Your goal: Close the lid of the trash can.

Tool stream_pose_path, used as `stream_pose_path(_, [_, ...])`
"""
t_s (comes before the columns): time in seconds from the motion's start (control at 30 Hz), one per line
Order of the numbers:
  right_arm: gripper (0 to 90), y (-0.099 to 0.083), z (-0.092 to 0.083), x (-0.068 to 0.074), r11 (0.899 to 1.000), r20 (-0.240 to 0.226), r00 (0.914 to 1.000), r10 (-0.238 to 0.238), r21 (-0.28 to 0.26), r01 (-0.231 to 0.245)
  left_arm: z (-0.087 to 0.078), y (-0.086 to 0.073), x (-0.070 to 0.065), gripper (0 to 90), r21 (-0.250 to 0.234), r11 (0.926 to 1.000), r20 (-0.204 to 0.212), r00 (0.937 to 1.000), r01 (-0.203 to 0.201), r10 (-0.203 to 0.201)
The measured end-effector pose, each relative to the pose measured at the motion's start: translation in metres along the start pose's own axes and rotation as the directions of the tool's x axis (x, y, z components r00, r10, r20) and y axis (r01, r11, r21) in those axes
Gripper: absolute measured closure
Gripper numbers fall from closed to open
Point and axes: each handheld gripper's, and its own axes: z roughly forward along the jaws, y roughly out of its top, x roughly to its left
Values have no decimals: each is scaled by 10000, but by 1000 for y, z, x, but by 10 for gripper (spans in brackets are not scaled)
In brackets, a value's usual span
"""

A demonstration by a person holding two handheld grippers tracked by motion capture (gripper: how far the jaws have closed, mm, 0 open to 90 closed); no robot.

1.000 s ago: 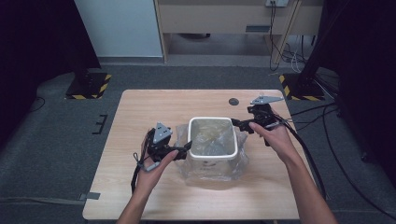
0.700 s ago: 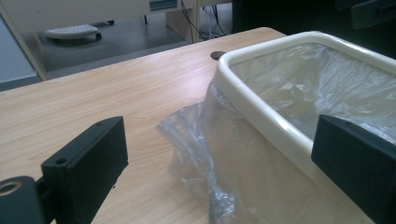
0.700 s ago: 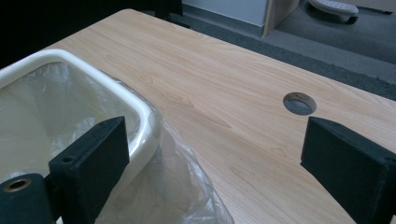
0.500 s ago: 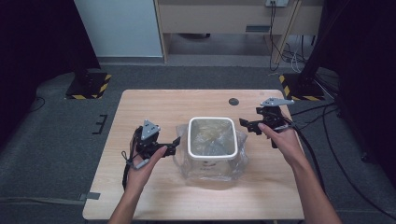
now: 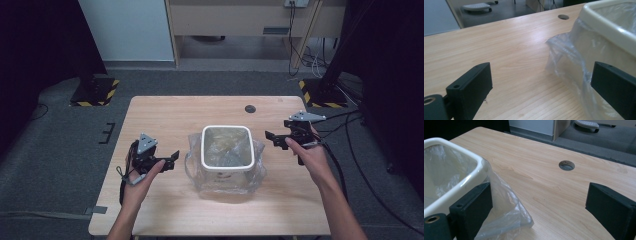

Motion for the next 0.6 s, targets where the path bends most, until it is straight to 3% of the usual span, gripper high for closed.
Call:
stream_pose_path(0.23, [67, -13, -5, -2, 10000, 43, 9999, 95, 11, -95, 1, -5, 5, 31, 500, 9982, -67, 9995, -318, 322])
stream_pose_path(0.47, [65, -33, -7, -7, 9993, 173, 9995, 267, 248, -271, 5, -18, 17, 31, 818, 9964, -171, 9996, -212, 227])
stream_pose_path(0.6, [66, -45, -7, -11, 9984, 310, 9986, 435, 349, -446, 8, -22, 22, 31, 1100, 9933, -188, 9991, -346, 369])
